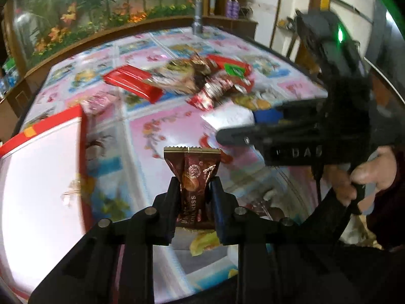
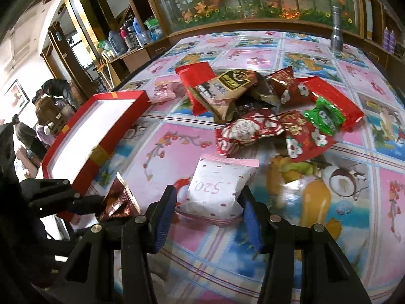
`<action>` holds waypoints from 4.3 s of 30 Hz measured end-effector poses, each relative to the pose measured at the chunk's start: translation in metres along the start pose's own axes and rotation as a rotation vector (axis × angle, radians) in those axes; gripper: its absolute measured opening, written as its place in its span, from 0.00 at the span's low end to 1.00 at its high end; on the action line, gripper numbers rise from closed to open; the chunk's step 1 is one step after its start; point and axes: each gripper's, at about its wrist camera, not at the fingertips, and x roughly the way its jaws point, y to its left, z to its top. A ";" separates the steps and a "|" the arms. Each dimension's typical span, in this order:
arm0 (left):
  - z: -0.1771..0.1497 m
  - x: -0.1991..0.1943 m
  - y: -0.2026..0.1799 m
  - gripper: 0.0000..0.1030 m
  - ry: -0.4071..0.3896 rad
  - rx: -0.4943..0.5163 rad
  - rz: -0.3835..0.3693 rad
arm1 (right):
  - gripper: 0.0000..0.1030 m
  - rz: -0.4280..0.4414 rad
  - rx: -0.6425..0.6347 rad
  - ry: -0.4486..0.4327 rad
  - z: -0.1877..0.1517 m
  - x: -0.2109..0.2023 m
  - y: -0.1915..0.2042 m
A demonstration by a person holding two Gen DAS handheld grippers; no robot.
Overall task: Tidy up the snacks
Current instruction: 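Carry chocolate and white pouch over the red box and open both grippers, then move both open grippers back to the snack pile on the table, then close left gripper on black sesame bag while right gripper grasps red flowered packet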
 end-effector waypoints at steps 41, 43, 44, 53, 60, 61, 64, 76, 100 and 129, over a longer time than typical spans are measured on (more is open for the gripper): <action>-0.086 -0.087 0.210 0.41 -0.118 -0.537 0.411 | 0.53 0.231 -0.326 0.102 0.062 0.105 0.230; -0.085 -0.092 0.208 0.61 -0.143 -0.540 0.425 | 0.53 0.222 -0.315 0.079 0.064 0.098 0.223; -0.084 -0.098 0.205 0.63 -0.174 -0.541 0.438 | 0.53 0.222 -0.303 0.070 0.066 0.095 0.217; -0.068 -0.147 0.171 0.85 -0.404 -0.481 0.619 | 0.56 0.199 -0.180 0.001 0.075 0.064 0.165; -0.057 -0.159 0.154 0.87 -0.449 -0.506 0.648 | 0.60 0.167 -0.106 -0.090 0.083 0.028 0.121; -0.058 -0.160 0.152 0.87 -0.451 -0.498 0.647 | 0.60 0.162 -0.094 -0.101 0.083 0.023 0.114; -0.049 -0.161 0.138 0.87 -0.458 -0.468 0.650 | 0.60 0.147 -0.071 -0.132 0.084 0.008 0.098; 0.039 -0.133 0.078 0.87 -0.415 -0.424 0.424 | 0.70 0.009 0.007 -0.285 0.103 -0.074 0.013; 0.097 0.030 0.023 0.87 -0.054 -0.181 0.296 | 0.71 -0.102 0.091 -0.195 0.049 -0.070 -0.136; 0.150 0.075 0.014 0.87 0.023 0.071 0.216 | 0.46 -0.108 -0.088 0.027 0.062 0.028 -0.085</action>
